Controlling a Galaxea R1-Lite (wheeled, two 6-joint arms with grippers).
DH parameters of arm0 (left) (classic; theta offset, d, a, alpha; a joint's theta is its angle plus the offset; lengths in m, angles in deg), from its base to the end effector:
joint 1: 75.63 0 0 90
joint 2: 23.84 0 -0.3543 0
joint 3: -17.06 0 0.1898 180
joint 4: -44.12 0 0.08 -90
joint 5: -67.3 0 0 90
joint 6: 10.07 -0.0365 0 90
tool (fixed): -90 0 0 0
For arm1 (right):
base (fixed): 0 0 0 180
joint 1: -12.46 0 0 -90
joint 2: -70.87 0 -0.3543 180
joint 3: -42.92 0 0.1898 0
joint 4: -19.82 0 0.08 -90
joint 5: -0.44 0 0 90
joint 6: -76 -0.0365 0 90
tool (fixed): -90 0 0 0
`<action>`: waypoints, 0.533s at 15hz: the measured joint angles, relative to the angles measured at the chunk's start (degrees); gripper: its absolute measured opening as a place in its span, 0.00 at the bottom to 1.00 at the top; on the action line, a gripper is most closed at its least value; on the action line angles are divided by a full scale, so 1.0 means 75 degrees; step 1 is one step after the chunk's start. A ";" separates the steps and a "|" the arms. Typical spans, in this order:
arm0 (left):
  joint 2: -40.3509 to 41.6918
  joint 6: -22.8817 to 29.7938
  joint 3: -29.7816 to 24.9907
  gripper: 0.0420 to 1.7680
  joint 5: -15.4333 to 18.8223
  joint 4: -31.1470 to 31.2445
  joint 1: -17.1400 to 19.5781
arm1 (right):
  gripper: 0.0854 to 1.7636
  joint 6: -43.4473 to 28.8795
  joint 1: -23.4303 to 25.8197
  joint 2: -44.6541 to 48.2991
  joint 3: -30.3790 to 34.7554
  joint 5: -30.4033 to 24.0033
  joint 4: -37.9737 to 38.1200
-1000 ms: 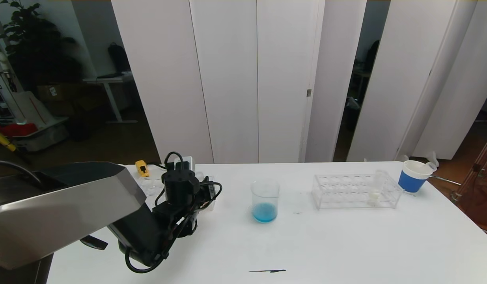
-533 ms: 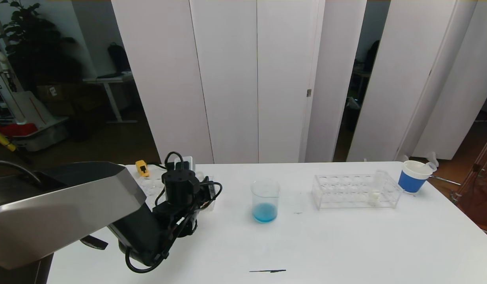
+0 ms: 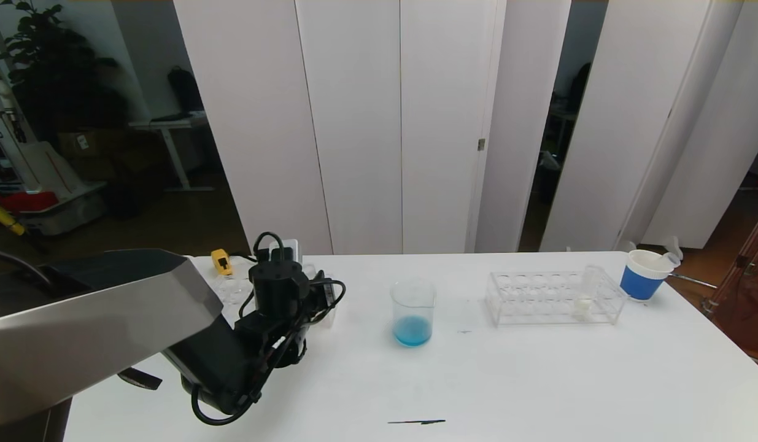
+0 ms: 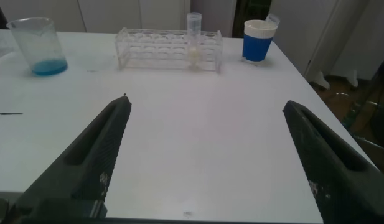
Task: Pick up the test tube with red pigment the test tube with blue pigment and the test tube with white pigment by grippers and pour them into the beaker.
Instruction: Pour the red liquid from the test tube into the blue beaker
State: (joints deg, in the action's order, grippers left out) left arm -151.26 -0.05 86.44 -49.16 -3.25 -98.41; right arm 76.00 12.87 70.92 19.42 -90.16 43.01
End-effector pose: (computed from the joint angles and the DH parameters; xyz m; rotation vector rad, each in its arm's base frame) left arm 0.3995 -0.1501 0.0995 -0.0968 0.1631 0.0786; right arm -0.0638 0.0008 0.0763 -0.0001 -0.0063 0.0033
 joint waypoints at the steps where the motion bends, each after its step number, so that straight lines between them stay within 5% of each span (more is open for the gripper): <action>1: 0.0063 -0.0187 -0.0003 0.30 0.0007 -0.0037 -0.0016 | 0.99 -0.0003 0.0005 0.0000 0.0000 0.0003 0.0000; 8: 0.0891 -0.1006 -0.0081 0.30 0.0088 -0.0085 -0.0081 | 0.99 0.0000 0.0002 0.0000 0.0000 0.0000 0.0000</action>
State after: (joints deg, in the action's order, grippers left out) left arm -144.58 -7.60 85.83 -48.50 -3.89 -99.02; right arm 76.00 12.88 70.92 19.42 -90.16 43.01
